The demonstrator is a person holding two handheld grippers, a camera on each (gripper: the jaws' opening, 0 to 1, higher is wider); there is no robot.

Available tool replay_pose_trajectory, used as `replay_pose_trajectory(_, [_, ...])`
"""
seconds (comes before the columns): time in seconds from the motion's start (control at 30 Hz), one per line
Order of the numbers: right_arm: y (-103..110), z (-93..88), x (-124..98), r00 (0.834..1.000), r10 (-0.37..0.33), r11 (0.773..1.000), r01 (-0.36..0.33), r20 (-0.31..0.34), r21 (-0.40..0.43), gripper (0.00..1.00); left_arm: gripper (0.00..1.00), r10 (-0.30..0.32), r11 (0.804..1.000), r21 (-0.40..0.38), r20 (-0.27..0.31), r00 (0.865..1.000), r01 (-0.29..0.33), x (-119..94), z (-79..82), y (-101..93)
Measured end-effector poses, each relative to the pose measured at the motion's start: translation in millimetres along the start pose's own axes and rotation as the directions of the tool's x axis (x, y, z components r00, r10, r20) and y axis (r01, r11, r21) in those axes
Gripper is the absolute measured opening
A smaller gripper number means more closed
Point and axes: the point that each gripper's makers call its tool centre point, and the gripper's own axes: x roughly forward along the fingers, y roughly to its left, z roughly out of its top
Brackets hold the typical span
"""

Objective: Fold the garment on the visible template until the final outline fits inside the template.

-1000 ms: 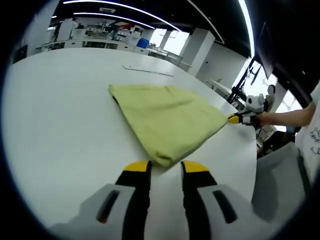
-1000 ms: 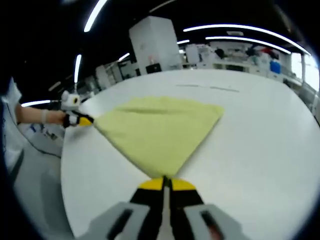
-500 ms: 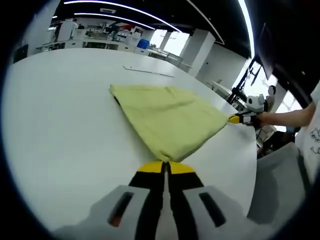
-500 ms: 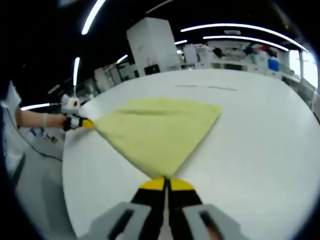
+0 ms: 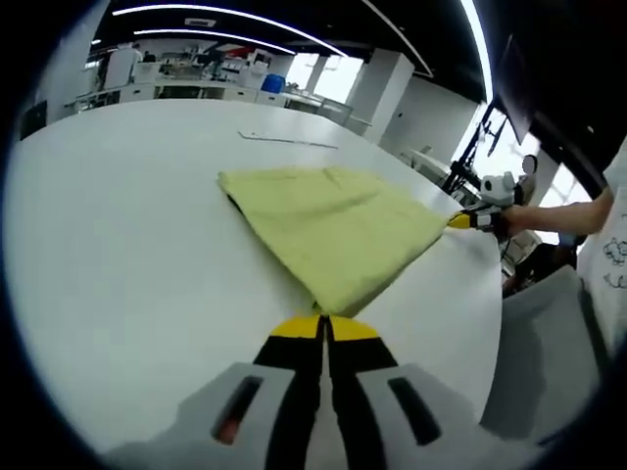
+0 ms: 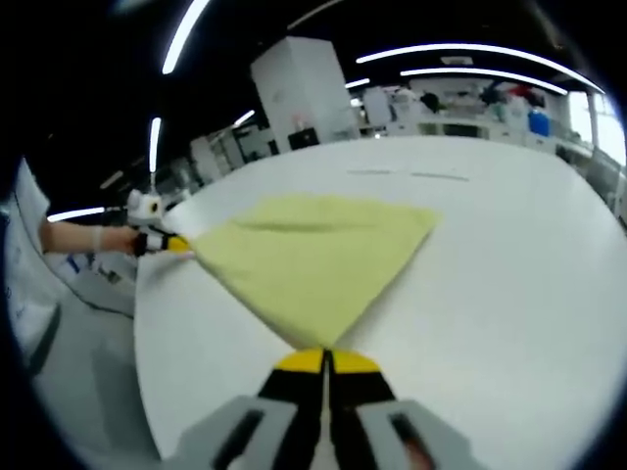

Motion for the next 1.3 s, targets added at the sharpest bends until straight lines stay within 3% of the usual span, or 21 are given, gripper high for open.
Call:
replay_pose_trajectory(0.2, [6,-6.8,-4,0.999,0.024,1.0,-0.025,-0.024,-0.017,0.0,0.0,0.0,1.0,-0.008,-0.006,1.0,0.0,-4,-6.9,-3.4])
replay_pose_trajectory(0.63, [42,-28.0,-17,0.994,0.089,0.996,-0.088,-0.056,0.026,0.0,0.0,0.003,0.998,-0.057,-0.007,1.0,-0.004,-19,-28.6,-16.0])
replay_pose_trajectory(0.93, [45,-39.7,-22,0.993,0.1,0.994,-0.096,-0.06,0.057,0.0,0.0,-0.007,0.998,-0.059,-0.02,1.0,0.006,-24,-37.9,-21.9])
replay_pose_trajectory(1.3, [46,-40.1,-22,0.992,0.104,0.992,-0.099,-0.065,0.072,0.0,0.0,0.002,0.997,-0.072,-0.018,1.0,-0.003,-23,-39.3,-20.9])
